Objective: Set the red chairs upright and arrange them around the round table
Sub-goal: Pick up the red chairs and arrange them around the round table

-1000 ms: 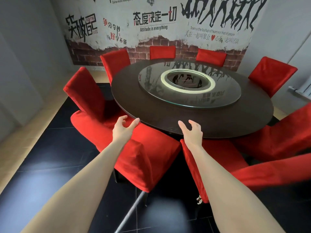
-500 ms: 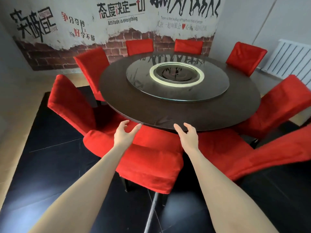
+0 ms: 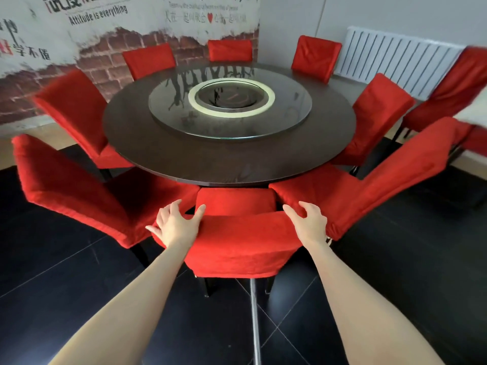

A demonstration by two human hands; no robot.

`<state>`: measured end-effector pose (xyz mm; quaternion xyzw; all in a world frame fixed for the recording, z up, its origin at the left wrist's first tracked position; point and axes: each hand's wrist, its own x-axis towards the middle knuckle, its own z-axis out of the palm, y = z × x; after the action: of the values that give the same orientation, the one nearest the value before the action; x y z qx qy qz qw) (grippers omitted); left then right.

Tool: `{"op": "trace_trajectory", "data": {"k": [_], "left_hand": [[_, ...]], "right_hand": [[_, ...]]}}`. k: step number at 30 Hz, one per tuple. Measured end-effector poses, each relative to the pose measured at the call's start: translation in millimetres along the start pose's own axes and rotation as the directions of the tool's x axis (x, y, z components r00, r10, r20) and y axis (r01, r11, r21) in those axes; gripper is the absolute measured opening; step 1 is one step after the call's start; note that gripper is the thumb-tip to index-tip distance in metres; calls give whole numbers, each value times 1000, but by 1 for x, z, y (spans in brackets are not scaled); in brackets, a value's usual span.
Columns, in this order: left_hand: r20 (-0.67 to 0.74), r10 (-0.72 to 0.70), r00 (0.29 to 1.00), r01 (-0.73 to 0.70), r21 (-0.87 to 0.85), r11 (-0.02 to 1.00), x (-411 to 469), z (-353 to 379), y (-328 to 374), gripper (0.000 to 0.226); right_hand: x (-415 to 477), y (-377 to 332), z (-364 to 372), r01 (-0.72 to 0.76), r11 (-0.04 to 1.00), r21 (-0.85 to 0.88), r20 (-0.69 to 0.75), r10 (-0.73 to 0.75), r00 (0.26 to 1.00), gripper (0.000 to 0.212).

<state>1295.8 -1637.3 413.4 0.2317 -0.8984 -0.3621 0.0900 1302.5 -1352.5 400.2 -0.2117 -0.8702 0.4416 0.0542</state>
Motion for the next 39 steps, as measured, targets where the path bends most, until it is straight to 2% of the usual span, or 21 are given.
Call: {"op": "trace_trajectory", "data": {"k": [9, 15, 24, 32, 39], "left_hand": [[55, -170, 984, 172, -42, 984, 20, -1, -24, 72], [16, -155, 988, 156, -86, 984, 16, 3, -31, 59], [-41, -140, 989, 137, -66, 988, 6, 14, -26, 57], [21, -239, 971, 238, -196, 951, 3, 21, -20, 54], [12, -249, 968, 246, -205, 947, 6, 22, -19, 53]], "right_hand": [[-5, -1, 17, -86, 995, -42, -84, 82, 993, 71], [2, 4, 19, -67, 997, -45, -102, 62, 993, 67], [20, 7, 15, -61, 992, -109, -82, 52, 995, 66], [24, 6, 12, -46, 993, -109, -78, 38, 996, 66], [24, 5, 12, -51, 994, -101, -75, 43, 996, 67]]}}
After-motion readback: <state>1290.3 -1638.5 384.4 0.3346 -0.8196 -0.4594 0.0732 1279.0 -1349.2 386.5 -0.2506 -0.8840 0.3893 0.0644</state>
